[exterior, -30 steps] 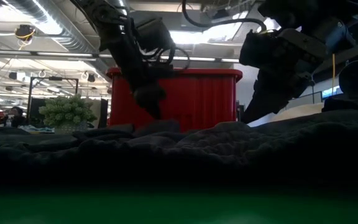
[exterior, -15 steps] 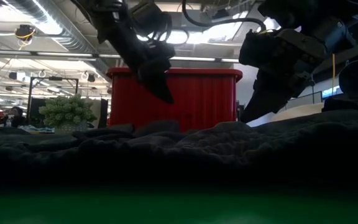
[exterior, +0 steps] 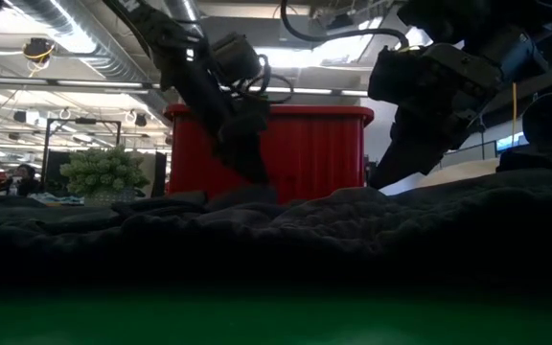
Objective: Fold laundry
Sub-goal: Fold the gray short
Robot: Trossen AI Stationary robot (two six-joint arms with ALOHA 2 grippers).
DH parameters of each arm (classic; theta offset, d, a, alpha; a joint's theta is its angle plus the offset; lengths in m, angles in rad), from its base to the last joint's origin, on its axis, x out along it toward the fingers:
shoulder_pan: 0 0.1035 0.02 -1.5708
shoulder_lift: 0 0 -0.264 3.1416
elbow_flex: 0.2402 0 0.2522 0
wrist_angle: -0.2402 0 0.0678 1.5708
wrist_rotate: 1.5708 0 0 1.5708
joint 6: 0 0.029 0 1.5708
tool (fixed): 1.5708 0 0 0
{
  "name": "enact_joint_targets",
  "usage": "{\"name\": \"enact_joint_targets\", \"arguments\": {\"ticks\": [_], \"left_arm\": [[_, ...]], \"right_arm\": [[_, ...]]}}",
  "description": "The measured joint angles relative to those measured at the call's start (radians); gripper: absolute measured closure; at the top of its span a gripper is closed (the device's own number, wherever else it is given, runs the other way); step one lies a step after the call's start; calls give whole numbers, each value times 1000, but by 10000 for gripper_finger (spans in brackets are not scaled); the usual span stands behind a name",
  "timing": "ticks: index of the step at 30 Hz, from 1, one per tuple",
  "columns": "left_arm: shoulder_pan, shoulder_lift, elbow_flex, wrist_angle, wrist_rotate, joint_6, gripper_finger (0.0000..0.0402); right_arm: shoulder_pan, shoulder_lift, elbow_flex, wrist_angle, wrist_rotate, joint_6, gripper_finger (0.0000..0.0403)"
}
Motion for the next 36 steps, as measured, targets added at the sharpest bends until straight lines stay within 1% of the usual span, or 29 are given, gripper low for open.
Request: {"name": "enact_joint_targets", "arguments": {"ticks": [6, 9, 11, 13, 16, 17, 18, 22, 26, 31, 36], "left_arm": [[6, 53, 0, 34, 18, 0, 213], [6, 67, 0, 52, 2, -1, 234], [6, 67, 0, 51, -40, 0, 260], [5, 67, 0, 60, -70, 4, 296], [5, 67, 0, 61, -77, 28, 368], [5, 67, 0, 64, -78, 34, 384], [4, 67, 0, 65, -84, 35, 390], [-7, 52, 0, 57, -170, 54, 397], [-34, 3, 0, 50, -246, 60, 398], [-66, -58, 0, -41, -370, 58, 399], [-79, -64, 0, -176, -493, 17, 400]], "right_arm": [[0, 0, 0, 1, 0, 0, 403], [0, 0, 0, 1, 0, 0, 403], [0, 0, 0, -1, 0, 0, 403], [0, 0, 0, -2, 0, 0, 403], [0, 0, 0, -2, 0, 0, 403], [0, 0, 0, -2, 0, 0, 403], [0, 0, 0, -2, 0, 0, 403], [0, 0, 0, -3, 0, 0, 403], [0, 0, 0, -5, 0, -1, 403], [0, 0, 0, -11, 0, 0, 403], [0, 0, 0, -11, 0, 0, 403]]}}
